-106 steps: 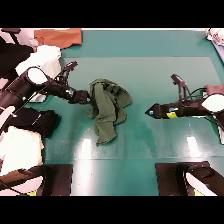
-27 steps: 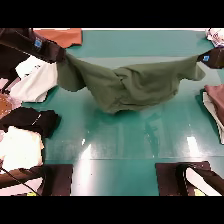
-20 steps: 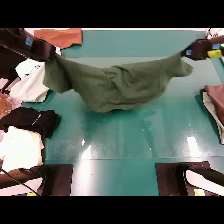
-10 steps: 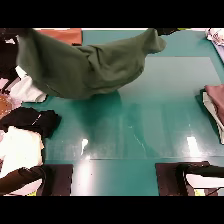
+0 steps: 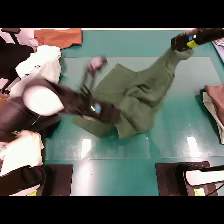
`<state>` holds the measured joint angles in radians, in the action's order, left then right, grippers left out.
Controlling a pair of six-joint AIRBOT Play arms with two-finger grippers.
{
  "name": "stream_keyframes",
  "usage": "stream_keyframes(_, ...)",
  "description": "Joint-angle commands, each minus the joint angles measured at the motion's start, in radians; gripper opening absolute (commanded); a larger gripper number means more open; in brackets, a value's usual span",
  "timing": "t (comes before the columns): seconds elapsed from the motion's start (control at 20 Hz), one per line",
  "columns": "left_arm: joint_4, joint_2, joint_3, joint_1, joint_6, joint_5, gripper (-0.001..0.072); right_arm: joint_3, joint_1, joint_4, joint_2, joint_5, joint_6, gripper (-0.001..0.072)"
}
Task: Fold the shirts.
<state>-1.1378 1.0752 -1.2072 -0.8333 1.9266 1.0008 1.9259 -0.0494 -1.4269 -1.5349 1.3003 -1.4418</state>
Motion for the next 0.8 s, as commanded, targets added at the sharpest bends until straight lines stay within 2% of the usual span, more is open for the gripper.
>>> stream_keyframes(0.0, 0.255, -0.003, 0.347, -0.077, -0.032, -0.411, 0.0026, -0.006, 0.058, 0.012, -0.089, 0.114, -0.061, 0.0023)
stream_keyframes(0.05, 0.275, -0.003, 0.373, -0.085, -0.060, -0.446, 0.0102, -0.007, 0.063, -0.004, -0.114, 0.138, -0.078, 0.0047)
stream_keyframes(0.15, 0.286, -0.003, 0.367, -0.084, -0.081, -0.448, 0.0650, -0.007, 0.064, -0.102, -0.155, 0.188, -0.130, 0.0263)
stream_keyframes(0.2, 0.285, -0.003, 0.347, -0.084, -0.120, -0.447, 0.0705, -0.007, 0.064, -0.155, -0.161, 0.202, -0.148, 0.0267)
stream_keyframes(0.3, 0.264, -0.003, 0.257, -0.049, -0.244, -0.410, 0.0706, -0.006, 0.079, -0.255, -0.145, 0.212, -0.180, 0.0282)
stream_keyframes(0.35, 0.194, -0.003, 0.190, -0.005, -0.267, -0.364, 0.0705, -0.006, 0.093, -0.277, -0.125, 0.221, -0.190, 0.0404)
stream_keyframes(0.4, 0.095, -0.003, 0.121, 0.051, -0.257, -0.304, 0.0705, -0.006, 0.112, -0.273, -0.099, 0.243, -0.196, 0.0557)
stream_keyframes(0.45, -0.022, -0.003, 0.051, 0.123, -0.225, -0.243, 0.0706, -0.007, 0.130, -0.267, -0.069, 0.286, -0.204, 0.0643)
stream_keyframes(0.55, -0.158, -0.003, -0.032, 0.280, -0.189, -0.136, 0.0706, -0.023, 0.158, -0.238, -0.006, 0.364, -0.214, 0.0669)
stream_keyframes(0.75, -0.264, 0.025, -0.034, 0.520, -0.214, 0.014, 0.0706, -0.275, 0.209, -0.077, 0.184, 0.289, -0.180, 0.0686)
